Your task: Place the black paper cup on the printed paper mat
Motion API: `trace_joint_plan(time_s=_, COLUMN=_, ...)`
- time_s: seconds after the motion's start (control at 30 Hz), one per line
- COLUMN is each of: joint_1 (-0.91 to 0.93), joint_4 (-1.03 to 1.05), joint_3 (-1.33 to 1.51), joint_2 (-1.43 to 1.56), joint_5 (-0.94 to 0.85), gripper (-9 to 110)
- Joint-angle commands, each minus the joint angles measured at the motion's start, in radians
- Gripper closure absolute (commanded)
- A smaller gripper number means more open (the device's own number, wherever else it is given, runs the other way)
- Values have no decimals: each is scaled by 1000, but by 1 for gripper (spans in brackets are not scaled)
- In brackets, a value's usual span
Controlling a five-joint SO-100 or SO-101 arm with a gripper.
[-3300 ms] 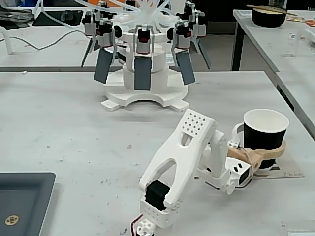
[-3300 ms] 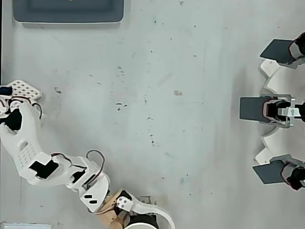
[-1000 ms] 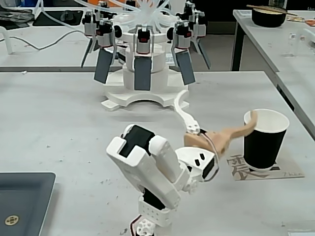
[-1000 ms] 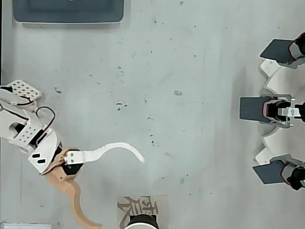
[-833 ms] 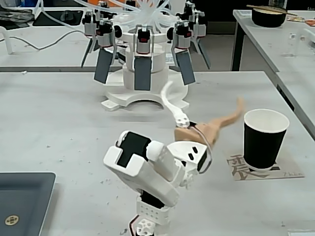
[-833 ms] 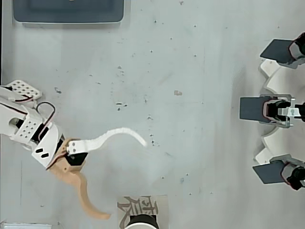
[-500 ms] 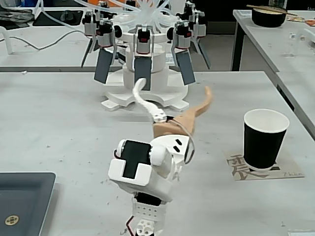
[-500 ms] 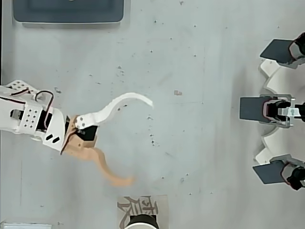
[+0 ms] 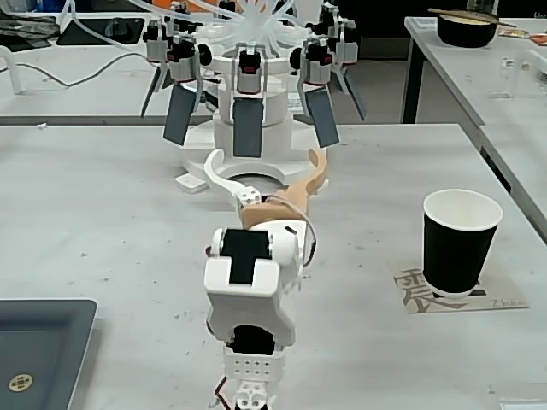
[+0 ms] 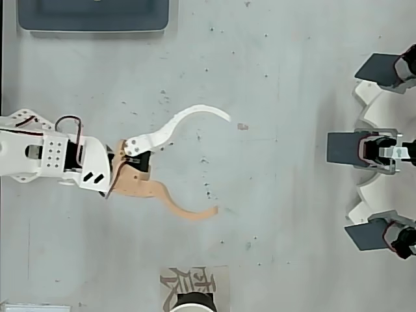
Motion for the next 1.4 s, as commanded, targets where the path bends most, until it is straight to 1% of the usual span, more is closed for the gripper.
trace_joint_plan(time_s=0.0, joint_1=-12, joint_4=21, joint_3=-114, joint_2=-71, joint_5=-11, gripper=64)
trace_joint_plan(time_s=0.17, joint_1=-60, joint_4=101, joint_3=-232, joint_2=-137, joint_5=-15, gripper=65)
trace_joint_plan(time_s=0.7, joint_1=-83, joint_4=117, joint_3=-618, joint_2=-486, joint_5=-6, gripper=71)
trace_joint_plan(time_s=0.87, joint_1=-83, joint_4=147, joint_3=-699, joint_2=-561, joint_5=18, gripper=73)
trace_joint_plan(time_s=1.37, joint_1=-117, joint_4=189, joint_3=-877, joint_2=-710, joint_5=23, gripper=82)
